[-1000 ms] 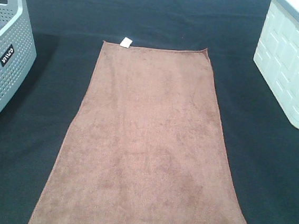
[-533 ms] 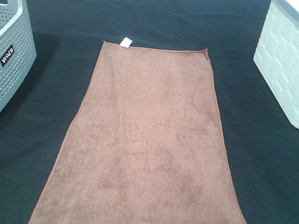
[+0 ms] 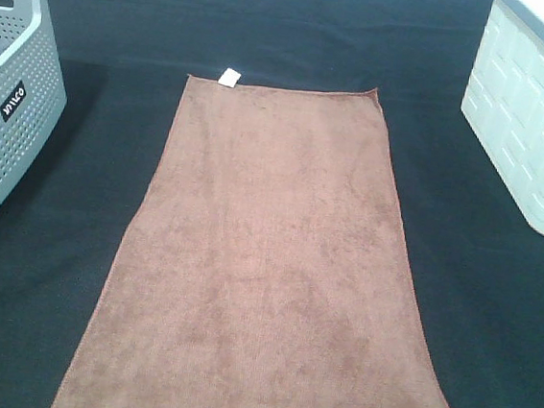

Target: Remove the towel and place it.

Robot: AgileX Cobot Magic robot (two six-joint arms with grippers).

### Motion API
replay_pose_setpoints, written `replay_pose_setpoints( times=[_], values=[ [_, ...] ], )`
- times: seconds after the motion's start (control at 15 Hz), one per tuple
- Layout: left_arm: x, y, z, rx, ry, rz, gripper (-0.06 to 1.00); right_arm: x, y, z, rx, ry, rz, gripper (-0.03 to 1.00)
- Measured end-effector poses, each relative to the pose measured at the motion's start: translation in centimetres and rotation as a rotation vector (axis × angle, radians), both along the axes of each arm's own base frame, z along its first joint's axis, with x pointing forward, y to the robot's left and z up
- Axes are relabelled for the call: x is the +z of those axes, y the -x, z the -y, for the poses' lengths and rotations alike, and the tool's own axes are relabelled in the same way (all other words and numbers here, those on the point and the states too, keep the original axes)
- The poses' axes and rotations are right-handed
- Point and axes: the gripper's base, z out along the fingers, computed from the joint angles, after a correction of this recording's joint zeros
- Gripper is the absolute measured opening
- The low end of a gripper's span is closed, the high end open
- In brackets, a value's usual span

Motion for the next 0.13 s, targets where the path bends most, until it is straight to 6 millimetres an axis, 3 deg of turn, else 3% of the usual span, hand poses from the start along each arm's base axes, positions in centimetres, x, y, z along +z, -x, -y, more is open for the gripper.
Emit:
replay_pose_setpoints(
  times=[0.13],
  values=[
    [0.0,0.0,0.0,0.0,-0.001,0.0,0.81,0.0,0.0,0.0,0.001,0.001,0.0,0.9]
  ],
)
